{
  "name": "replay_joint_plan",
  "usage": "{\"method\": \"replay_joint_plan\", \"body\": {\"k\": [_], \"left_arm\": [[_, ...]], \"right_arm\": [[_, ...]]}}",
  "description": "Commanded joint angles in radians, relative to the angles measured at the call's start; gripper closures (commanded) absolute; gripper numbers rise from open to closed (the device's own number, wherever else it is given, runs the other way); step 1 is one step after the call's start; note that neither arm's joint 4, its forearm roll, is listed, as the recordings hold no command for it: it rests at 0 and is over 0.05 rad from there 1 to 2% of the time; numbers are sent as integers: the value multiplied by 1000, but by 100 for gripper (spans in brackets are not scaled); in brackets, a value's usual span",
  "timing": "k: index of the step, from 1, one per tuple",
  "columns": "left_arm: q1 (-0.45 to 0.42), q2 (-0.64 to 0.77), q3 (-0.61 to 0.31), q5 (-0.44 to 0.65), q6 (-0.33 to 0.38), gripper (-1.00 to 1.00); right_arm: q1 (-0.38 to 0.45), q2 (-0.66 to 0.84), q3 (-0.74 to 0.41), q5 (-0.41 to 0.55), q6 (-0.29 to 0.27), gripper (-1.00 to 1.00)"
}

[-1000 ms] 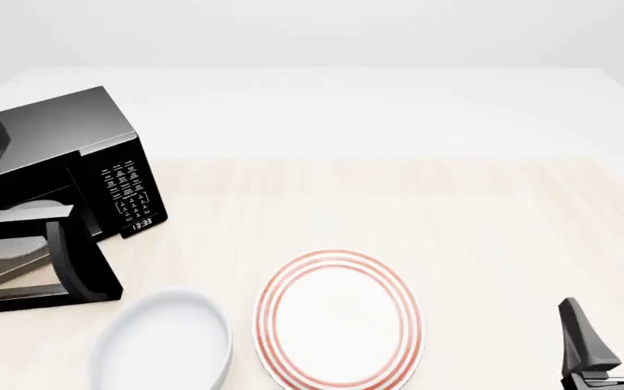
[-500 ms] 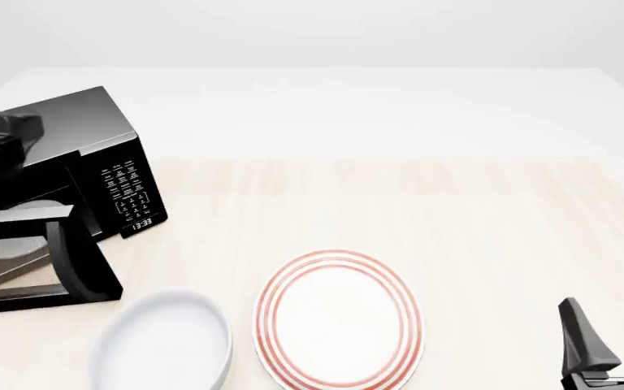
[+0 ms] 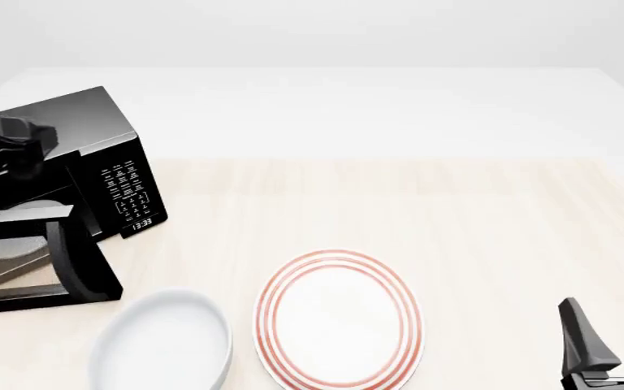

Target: Open the microwave.

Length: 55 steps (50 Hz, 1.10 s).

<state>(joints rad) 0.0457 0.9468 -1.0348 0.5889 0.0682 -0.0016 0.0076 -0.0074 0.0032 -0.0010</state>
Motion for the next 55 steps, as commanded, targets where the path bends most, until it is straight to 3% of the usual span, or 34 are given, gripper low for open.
{"method": "replay_joint_plan", "body": {"k": [1, 16, 55], "left_arm": [[19, 23, -4, -10, -25, -100], [19, 89, -12, -37, -58, -100], [77, 221, -18, -51, -20, -100]], "right_arm": [[0, 0, 0, 0, 0, -100], [0, 0, 0, 0, 0, -100], [0, 0, 0, 0, 0, -100]]}}
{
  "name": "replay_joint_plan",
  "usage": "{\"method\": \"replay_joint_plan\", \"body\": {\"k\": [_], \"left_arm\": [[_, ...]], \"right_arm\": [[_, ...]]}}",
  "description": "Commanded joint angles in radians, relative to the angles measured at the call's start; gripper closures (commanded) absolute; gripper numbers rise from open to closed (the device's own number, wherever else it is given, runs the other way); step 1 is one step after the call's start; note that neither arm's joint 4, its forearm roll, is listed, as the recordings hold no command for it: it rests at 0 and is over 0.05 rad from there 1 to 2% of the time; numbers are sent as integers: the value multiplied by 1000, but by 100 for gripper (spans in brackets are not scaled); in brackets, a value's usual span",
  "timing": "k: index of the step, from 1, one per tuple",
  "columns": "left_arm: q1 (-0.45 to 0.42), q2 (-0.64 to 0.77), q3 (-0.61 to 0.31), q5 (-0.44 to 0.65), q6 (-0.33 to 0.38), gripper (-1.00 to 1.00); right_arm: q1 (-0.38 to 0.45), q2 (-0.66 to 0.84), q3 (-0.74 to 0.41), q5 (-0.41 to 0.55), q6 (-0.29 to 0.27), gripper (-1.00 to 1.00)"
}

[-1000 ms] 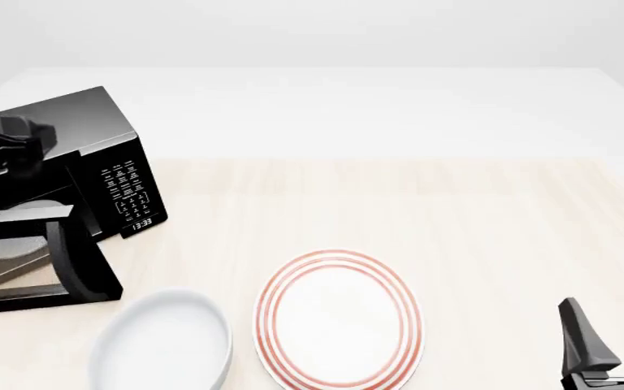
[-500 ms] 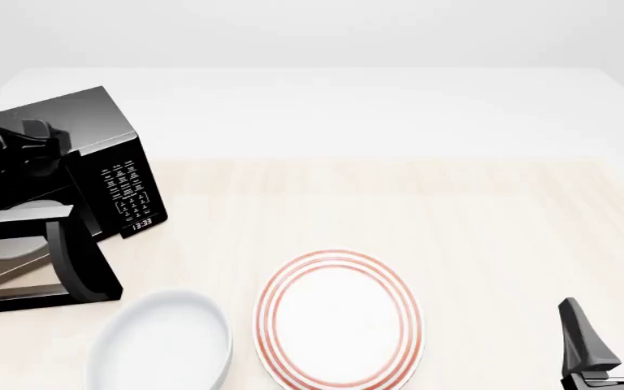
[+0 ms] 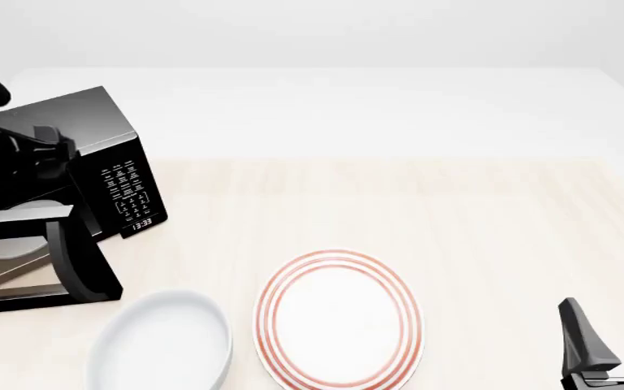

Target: Open the microwave.

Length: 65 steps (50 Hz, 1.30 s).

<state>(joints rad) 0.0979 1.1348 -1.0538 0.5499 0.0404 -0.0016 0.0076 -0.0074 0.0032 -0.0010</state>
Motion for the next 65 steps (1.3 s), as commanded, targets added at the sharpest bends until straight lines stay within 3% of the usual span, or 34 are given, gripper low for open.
{"method": "replay_joint_plan", "body": {"k": [1, 65], "left_arm": [[29, 35, 2, -13, 10, -100], [166, 156, 98, -154, -13, -100]], "right_arm": [[0, 0, 0, 0, 0, -100], [0, 0, 0, 0, 0, -100]]}}
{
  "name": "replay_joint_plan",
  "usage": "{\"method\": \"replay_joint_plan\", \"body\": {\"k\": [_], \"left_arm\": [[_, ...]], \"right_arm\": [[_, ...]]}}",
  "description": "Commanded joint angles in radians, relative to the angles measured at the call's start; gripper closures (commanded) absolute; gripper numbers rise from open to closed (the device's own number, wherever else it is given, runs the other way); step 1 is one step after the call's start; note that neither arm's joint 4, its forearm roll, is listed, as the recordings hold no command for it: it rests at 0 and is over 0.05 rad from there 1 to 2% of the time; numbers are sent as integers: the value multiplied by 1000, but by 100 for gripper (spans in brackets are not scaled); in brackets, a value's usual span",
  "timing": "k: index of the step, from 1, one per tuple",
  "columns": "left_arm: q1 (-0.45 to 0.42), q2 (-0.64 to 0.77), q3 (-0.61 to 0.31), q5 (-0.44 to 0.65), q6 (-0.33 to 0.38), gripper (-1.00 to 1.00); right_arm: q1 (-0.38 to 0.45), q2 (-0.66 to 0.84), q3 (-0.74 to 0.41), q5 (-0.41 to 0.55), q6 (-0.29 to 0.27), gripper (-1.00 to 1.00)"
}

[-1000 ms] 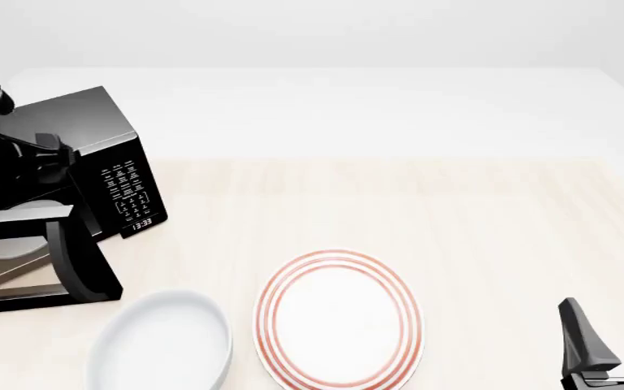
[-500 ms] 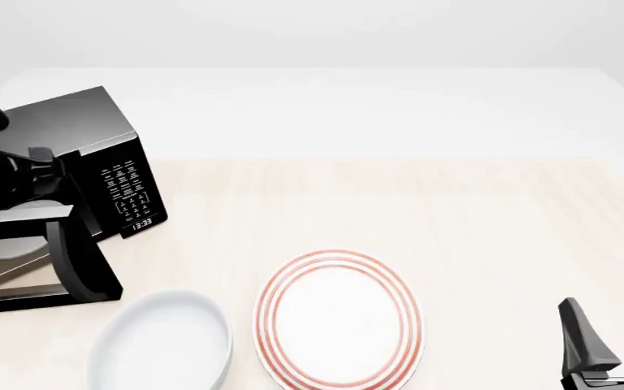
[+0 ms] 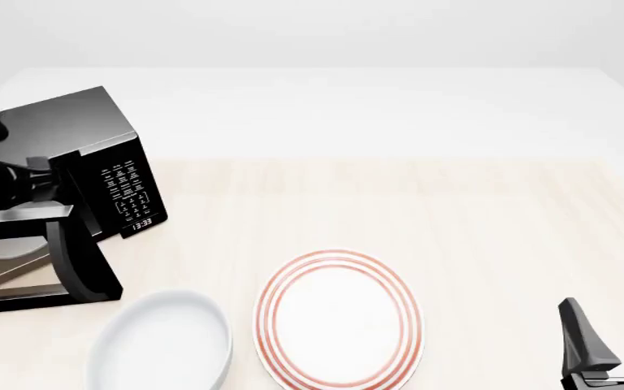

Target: Open the microwave.

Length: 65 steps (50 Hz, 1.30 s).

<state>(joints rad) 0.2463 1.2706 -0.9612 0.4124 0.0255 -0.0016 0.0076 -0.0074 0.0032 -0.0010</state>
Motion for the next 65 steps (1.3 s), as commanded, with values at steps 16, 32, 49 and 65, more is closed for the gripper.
{"method": "replay_joint_plan", "body": {"k": [16, 32, 49, 65], "left_arm": [[24, 35, 28, -41, -5, -100], [30, 29, 33, -27, 3, -100], [35, 12, 84, -45, -2, -100], [32, 2, 103, -47, -8, -100]], "right_arm": [[0, 0, 0, 0, 0, -100], [0, 0, 0, 0, 0, -100], [0, 0, 0, 0, 0, -100], [0, 0, 0, 0, 0, -100]]}}
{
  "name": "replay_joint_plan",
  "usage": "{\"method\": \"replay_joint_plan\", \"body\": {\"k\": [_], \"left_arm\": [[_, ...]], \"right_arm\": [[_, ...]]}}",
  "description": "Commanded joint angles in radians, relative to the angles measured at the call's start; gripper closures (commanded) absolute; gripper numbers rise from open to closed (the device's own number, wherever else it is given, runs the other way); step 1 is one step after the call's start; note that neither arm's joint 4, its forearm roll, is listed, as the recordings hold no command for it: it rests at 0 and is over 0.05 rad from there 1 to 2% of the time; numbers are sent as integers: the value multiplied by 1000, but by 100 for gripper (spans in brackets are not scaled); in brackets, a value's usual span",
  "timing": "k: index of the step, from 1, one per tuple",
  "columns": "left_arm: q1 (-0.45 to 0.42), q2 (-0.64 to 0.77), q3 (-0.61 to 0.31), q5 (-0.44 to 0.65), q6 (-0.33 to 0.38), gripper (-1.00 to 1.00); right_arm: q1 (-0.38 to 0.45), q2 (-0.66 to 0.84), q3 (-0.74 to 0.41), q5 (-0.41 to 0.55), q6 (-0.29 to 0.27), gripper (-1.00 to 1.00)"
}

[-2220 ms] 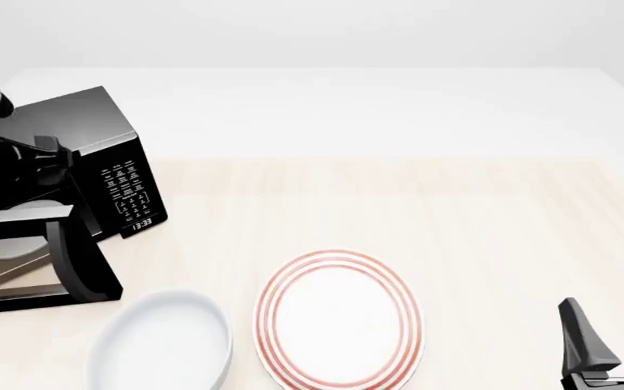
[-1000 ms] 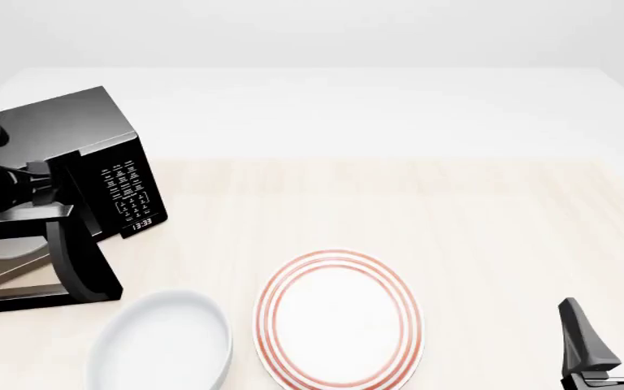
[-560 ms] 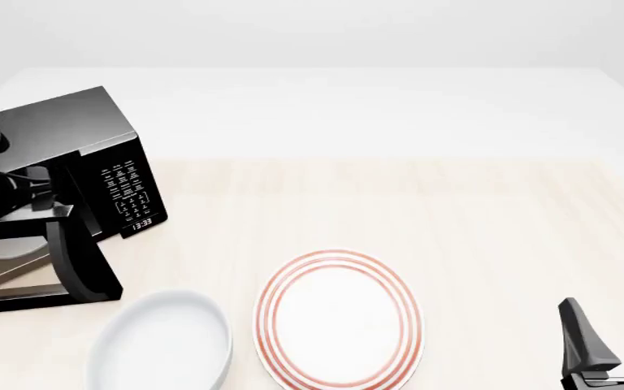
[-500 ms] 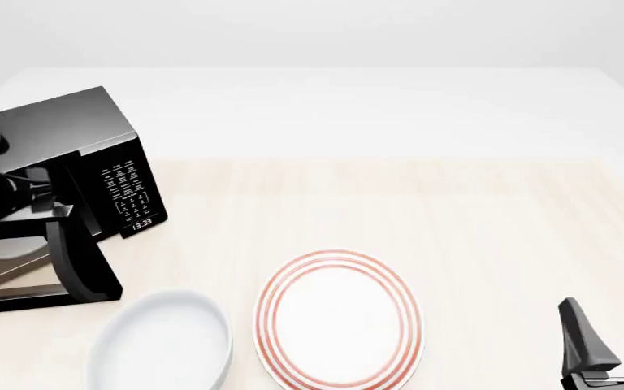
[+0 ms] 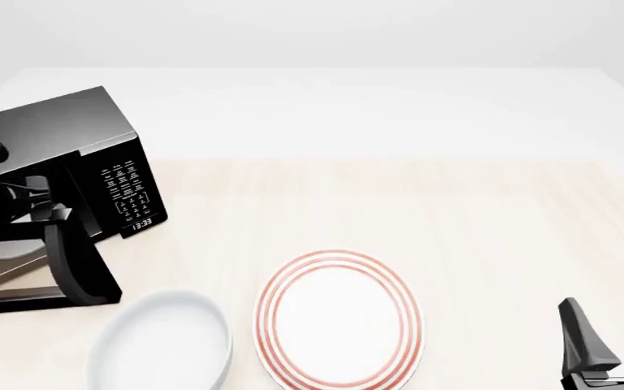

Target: Open the microwave.

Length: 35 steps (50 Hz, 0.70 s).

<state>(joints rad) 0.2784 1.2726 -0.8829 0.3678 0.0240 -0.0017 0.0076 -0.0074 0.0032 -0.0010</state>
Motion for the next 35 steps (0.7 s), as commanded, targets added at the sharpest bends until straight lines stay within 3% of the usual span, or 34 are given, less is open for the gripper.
{"method": "replay_joint_plan", "body": {"k": [1, 35], "left_arm": [[0, 0, 24, -1, -7, -100], [11, -68, 84, 20, -13, -100]], "right_arm": [[0, 0, 0, 0, 0, -100], [0, 0, 0, 0, 0, -100]]}}
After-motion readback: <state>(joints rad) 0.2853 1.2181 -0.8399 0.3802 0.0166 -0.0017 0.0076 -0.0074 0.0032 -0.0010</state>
